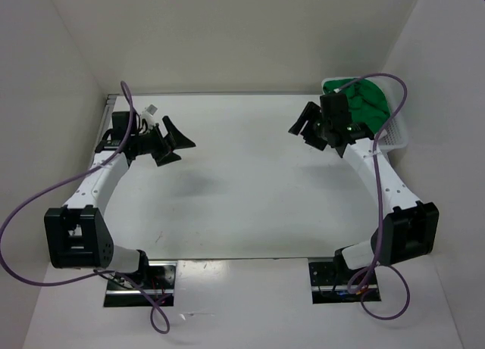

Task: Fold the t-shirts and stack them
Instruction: Grab crumpled tshirt from bin with the right arm

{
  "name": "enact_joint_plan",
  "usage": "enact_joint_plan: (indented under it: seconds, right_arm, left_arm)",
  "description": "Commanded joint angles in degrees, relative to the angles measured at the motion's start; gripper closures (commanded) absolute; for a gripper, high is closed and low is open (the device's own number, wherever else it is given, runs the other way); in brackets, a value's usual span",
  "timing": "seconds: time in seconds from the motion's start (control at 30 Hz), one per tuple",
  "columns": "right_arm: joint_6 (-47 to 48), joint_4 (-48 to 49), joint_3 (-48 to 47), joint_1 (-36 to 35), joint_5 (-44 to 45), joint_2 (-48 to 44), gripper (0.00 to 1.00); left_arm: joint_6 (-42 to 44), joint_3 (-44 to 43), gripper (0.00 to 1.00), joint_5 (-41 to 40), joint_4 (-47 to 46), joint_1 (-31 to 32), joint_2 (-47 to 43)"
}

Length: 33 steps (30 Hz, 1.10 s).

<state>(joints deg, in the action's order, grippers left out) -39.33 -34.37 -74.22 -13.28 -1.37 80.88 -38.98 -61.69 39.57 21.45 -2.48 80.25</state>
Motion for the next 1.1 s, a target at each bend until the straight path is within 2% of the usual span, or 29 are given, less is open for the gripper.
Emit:
enact_joint_plan:
  seconds: [0.0,0.03,0.07,0.2,0.23,0.27,0.33,0.37,0.4,0.47,0.57,0.63,0.7,0.73,0.83,0.93,1.07]
  right_arm:
    - [2.15,0.09,-1.53,1.15,2.50,-0.30,0.30]
    - [2.15,0.09,-2.42,2.02,2.51,0.50,0.34]
    - [2.15,-0.43,-3.38,3.33,2.51,1.38,0.45]
    - [3.29,-0.96,-9.09,6.68,4.71,5.95,0.69]
    - [3.99,-1.48,-12.15,8.08,6.27,8.22,0.73]
    - [4.00,-2.19,-14.01,8.70,7.33,9.54,0.84]
    - [4.97,-1.67,-17.80,10.19,9.62,11.40,0.92]
    - [5.84,-1.67,-19.02,12.55,11.80,13.32,0.95]
    - [6.37,-1.67,-22.26,13.88,13.04,15.86,1.00]
    - [7.85,-1.67,-27.18,17.39,13.66,18.76,1.00]
    - [9.80,-3.50,-35.27,19.43,15.51,25.80,1.00]
    - [10.59,-4.65,-38.62,19.96,17.00,30.01,0.96]
    - [11.21,-4.65,-41.70,19.96,17.54,32.05,0.83]
    - [11.21,-4.65,-42.50,20.48,18.06,33.01,0.69]
    - [12.26,-5.44,-47.67,20.49,18.59,37.67,0.54]
    - [14.19,-5.97,-50.49,20.49,19.82,42.24,0.48]
    - [15.78,-8.08,-54.80,20.49,21.40,46.99,0.45]
  left_arm:
    - [1.54,0.87,0.03,1.64,-2.98,-0.24,-3.78]
    - [1.54,0.87,0.03,2.17,-3.60,-0.24,-3.78]
    - [1.54,1.57,0.05,2.79,-3.61,-0.24,-4.57]
    - [2.07,3.16,0.20,3.49,-4.31,-0.24,-6.85]
    - [2.59,3.85,0.32,3.49,-4.31,0.28,-7.38]
    - [3.38,3.86,0.38,3.49,-3.10,0.28,-8.08]
    - [3.39,3.86,0.56,2.45,-3.08,2.21,-8.96]
    - [3.91,3.86,0.76,2.44,-2.56,2.91,-9.84]
    - [3.91,3.86,0.82,0.96,-1.69,3.96,-10.37]
    - [4.62,4.38,0.93,0.42,-1.06,3.97,-10.98]
    - [4.62,5.79,0.93,1.20,-1.06,4.50,-12.48]
    - [4.62,7.19,0.85,1.91,-1.06,4.50,-12.48]
    - [4.62,7.90,0.70,3.40,-1.77,4.50,-12.48]
    - [4.01,7.90,0.58,4.19,-2.46,4.50,-12.48]
    - [3.47,7.90,0.48,4.89,-3.00,4.50,-11.96]
    - [2.95,7.90,0.47,4.90,-3.52,5.03,-11.25]
    - [2.42,7.90,0.45,4.37,-3.52,5.03,-11.25]
